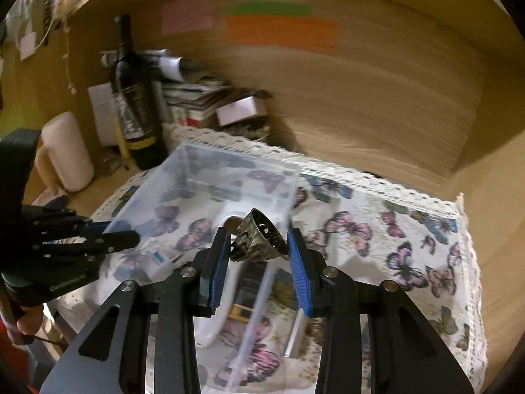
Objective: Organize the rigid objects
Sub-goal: 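Lower the bronze part into the clear box and release it, then grasp the silver metal rod with the right gripper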
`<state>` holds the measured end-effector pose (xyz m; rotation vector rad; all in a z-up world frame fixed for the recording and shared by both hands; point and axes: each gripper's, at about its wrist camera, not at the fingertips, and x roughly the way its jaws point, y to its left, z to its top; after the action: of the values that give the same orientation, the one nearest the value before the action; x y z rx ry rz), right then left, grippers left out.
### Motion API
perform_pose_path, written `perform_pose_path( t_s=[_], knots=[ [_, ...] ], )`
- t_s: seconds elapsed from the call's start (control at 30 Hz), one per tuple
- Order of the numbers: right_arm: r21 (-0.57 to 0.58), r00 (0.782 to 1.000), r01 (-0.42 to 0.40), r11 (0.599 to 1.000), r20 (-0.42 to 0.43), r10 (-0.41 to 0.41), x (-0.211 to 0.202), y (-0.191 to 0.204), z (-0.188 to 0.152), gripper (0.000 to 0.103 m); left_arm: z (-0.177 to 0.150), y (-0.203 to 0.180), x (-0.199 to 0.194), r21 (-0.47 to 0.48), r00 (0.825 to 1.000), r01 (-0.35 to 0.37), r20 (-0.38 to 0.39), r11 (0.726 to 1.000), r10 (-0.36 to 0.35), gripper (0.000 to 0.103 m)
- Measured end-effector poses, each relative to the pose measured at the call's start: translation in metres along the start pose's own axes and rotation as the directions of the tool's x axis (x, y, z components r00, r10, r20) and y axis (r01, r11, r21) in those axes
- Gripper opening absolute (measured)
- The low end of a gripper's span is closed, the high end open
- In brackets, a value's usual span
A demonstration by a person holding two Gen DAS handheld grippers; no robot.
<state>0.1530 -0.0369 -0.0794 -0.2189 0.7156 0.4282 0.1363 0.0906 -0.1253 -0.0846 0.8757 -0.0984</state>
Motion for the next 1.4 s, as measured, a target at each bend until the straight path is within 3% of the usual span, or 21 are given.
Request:
perform_pose_path(
  t_s=[0.27,0.47,0.53,0.57,0.83,1.07,1.23,1.4],
  knots=[
    [-0.030,0.995,-0.060,0.998,-0.083,0.057,0.029,0.016,-0.003,0.033,-0.001,0.001,0.001,-0.003,1.000,0.006,0.003,1.000,-0.005,0.015],
    [-0.029,0.992,-0.091,0.995,-0.091,0.088,0.037,0.024,0.000,0.035,-0.001,0.001,0.001,-0.002,1.000,0.005,0.002,1.000,-0.005,0.015],
    [-0.037,0.993,-0.082,0.996,-0.090,0.079,0.036,0.026,0.002,0.052,-0.001,0.001,0.000,-0.003,1.000,0.005,0.003,1.000,-0.005,0.015],
    [-0.036,0.994,-0.079,0.996,-0.079,0.076,0.034,0.026,0.002,0.054,-0.001,0.001,0.000,-0.002,1.000,0.005,0.003,1.000,-0.005,0.015],
    [-0.002,0.999,-0.033,0.999,-0.024,0.032,0.011,0.005,0.003,0.054,-0.001,0.001,0.001,-0.003,1.000,0.006,0.003,1.000,-0.006,0.015],
    [0.054,0.997,0.077,0.996,0.010,-0.078,-0.016,-0.031,-0.003,0.054,-0.002,0.000,0.001,0.001,1.000,0.004,0.004,1.000,-0.004,0.015],
    [0.093,0.988,0.153,0.984,-0.003,-0.153,-0.025,-0.058,-0.014,0.054,-0.002,0.000,0.001,0.002,1.000,0.003,0.004,1.000,-0.003,0.015],
    [0.095,0.986,0.160,0.983,-0.068,-0.154,-0.012,-0.068,-0.030,0.054,-0.002,0.000,0.001,0.001,1.000,0.003,0.005,1.000,-0.003,0.015]
  ],
)
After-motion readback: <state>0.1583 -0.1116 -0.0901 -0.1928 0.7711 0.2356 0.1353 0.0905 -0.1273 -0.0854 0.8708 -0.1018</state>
